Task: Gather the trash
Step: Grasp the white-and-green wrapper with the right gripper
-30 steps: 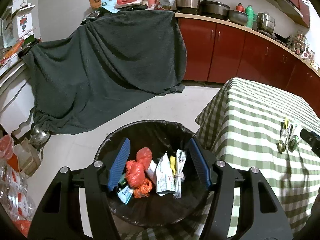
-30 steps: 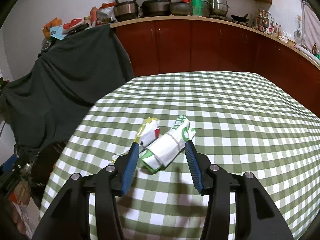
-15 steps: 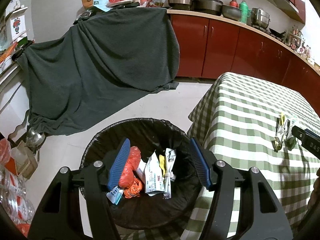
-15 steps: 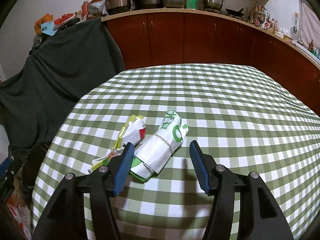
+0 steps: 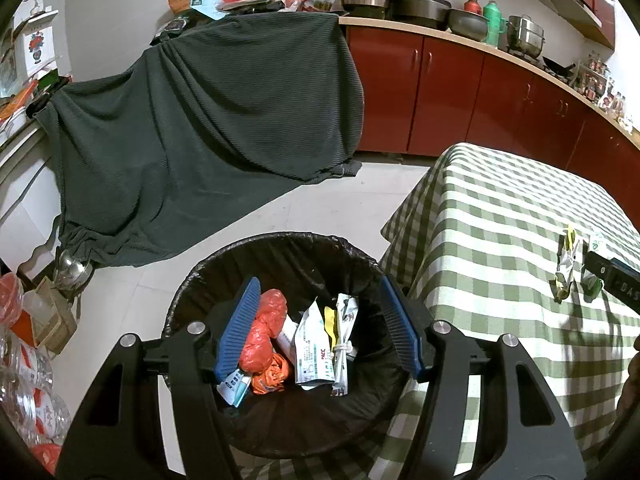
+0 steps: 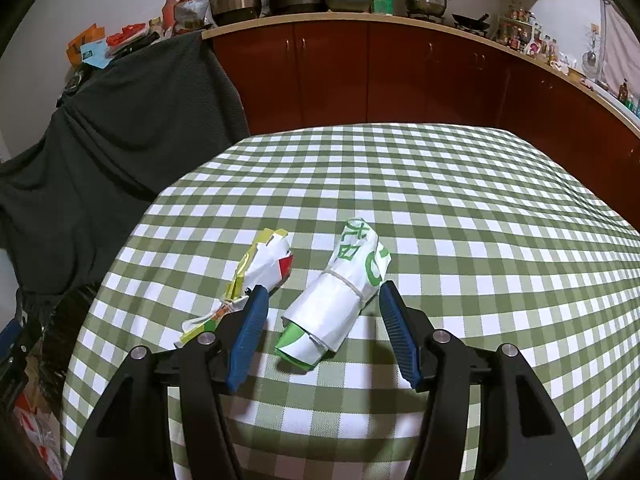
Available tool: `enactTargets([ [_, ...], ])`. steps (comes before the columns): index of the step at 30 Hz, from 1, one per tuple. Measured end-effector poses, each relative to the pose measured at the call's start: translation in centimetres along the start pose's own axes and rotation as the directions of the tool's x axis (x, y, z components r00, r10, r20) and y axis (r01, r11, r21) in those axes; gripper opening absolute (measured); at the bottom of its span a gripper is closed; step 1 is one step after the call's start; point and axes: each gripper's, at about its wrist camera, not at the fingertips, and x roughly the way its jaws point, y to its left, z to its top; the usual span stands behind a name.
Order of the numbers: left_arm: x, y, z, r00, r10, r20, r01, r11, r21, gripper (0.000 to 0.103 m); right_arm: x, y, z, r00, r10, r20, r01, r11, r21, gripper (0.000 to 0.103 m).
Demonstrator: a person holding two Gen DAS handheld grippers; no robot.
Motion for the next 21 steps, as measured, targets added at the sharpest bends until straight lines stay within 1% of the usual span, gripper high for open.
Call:
enactTargets([
  [3,0.0,0.0,0.0,1.0,0.0,-0.002,0.0,1.0,0.0,0.06,0.1,-0.3,-0.3,1.0,-0.002,-0.01,0.002,1.0,-0.001,0.056],
  [5,0.1,0.1,-0.1,1.0,0.0,-0.004,0.0,1.0,-0.002,0.06,0.0,-0.5,-0.4,1.0,0.002,-0.016,-0.002,1.0,-0.007,0.049],
  [7,0.2,0.2,-0.1,1.0,-0.001,-0.006,0.001,1.0,-0.001,0.06,-0.3,-0.8,-0.5,1.0,0.002,-0.022,-0.002,1.0,-0.016,0.047],
  [13,0.2,0.1,-0.1,1.0,-0.004,-0.008,0.004,1.0,-0.002,0.06,-0.9,-1.8,-0.5,1.0,-0.014,-0.013,0.014,1.0,-0.009,0.047],
  [19,-0.1,-0.6,-0.1,1.0,-0.013,-0.008,0.013,1.0,0.007,0.06,-0.2,-1.8,0.1,1.0,-0.01,-0.01,0.01,1.0,-0.005,0.047],
  [21,-0.3,-1.0,-0.1,1.0,-0.018,-0.005,0.018,1.0,0.015,0.06,0.0,-2.0,0.1,1.0,-0.002,-0.017,0.002,1.0,0.0,0.044],
])
